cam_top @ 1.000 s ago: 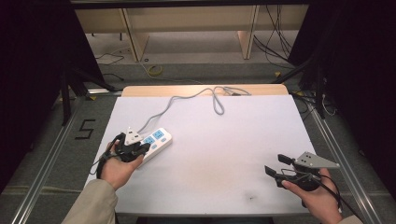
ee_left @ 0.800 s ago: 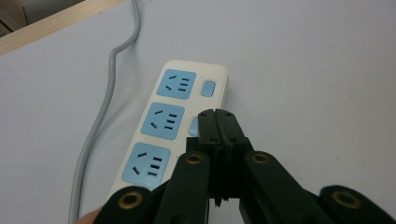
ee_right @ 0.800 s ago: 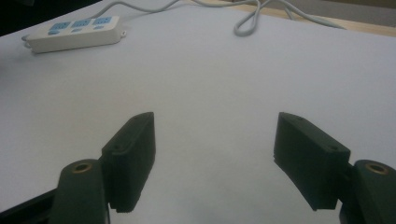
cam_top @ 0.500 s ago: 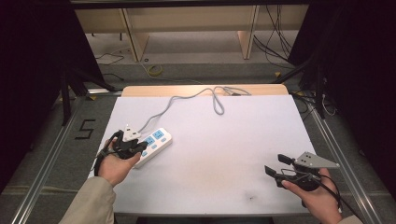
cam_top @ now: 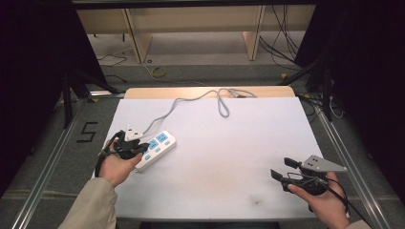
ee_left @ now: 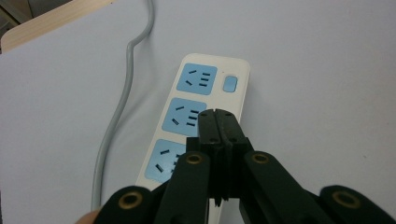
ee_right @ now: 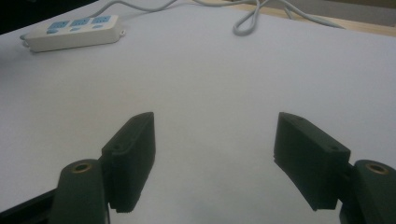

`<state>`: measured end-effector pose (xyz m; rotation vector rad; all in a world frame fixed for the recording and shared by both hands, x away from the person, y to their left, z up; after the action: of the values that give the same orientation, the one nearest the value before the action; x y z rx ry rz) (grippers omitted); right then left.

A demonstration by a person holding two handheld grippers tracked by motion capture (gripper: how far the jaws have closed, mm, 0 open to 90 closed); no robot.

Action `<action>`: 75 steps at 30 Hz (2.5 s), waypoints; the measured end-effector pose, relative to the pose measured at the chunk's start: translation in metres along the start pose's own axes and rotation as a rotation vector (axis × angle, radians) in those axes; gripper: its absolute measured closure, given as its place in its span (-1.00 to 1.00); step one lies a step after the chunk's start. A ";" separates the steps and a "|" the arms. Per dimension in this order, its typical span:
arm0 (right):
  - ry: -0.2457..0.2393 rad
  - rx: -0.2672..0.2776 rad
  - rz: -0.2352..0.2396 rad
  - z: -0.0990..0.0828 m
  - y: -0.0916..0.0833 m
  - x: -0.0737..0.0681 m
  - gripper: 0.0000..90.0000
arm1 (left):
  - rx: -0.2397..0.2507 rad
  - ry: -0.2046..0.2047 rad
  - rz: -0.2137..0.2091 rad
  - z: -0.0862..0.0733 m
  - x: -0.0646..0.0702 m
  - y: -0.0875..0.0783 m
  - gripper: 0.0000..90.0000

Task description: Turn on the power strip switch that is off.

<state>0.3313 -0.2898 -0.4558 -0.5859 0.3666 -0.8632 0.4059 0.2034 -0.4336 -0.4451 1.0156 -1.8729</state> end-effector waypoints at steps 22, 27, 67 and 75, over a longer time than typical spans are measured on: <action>-0.002 -0.003 0.000 0.000 0.000 0.000 -0.33 | -0.068 0.028 0.010 0.004 -0.009 0.010 1.00; -0.001 -0.003 0.000 0.000 0.000 0.000 -0.33 | -0.081 0.026 0.013 0.003 -0.013 0.012 1.00; -0.010 -0.014 0.003 -0.001 0.001 -0.001 -0.34 | -0.205 0.091 -0.020 0.000 -0.013 0.028 1.00; -0.014 -0.017 0.005 -0.001 0.001 -0.001 -0.34 | -0.240 0.111 -0.032 0.000 -0.011 0.032 1.00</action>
<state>0.3309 -0.2886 -0.4575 -0.6063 0.3634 -0.8515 0.4291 0.2057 -0.4583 -0.5044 1.3224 -1.8273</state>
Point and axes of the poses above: each handheld gripper's, and its own axes: y roughly forward along the jaws, z roughly out of its top, x roughly to its right, the point moved 3 cm from there along y, roughly forward along the jaws, and after that the axes turned 9 degrees about -x, right-handed, at the moved point
